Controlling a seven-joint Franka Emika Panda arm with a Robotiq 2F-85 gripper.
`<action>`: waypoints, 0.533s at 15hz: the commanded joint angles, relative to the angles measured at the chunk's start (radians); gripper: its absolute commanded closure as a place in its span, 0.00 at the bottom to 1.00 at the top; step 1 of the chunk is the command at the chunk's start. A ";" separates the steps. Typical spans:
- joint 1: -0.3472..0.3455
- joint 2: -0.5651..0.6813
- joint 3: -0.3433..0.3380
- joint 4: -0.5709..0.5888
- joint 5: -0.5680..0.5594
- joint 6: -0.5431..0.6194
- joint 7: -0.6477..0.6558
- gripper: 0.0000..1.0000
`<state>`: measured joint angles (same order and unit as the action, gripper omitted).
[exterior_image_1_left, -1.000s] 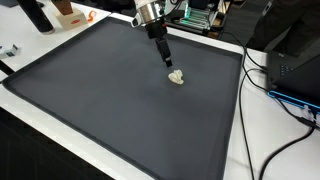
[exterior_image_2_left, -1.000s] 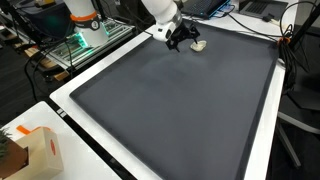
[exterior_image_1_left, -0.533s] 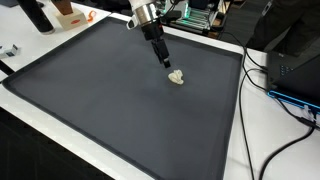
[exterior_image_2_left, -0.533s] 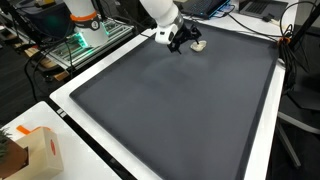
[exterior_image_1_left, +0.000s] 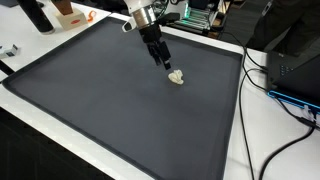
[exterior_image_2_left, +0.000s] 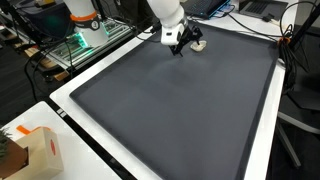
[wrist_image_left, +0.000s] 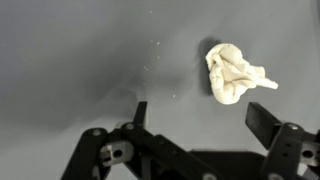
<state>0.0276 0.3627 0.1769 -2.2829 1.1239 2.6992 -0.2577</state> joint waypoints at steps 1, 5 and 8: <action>0.027 0.015 -0.045 0.033 -0.137 -0.046 0.036 0.00; 0.037 0.023 -0.062 0.076 -0.308 -0.080 0.098 0.00; 0.050 0.034 -0.078 0.124 -0.474 -0.117 0.180 0.00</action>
<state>0.0500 0.3743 0.1308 -2.2077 0.7908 2.6280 -0.1614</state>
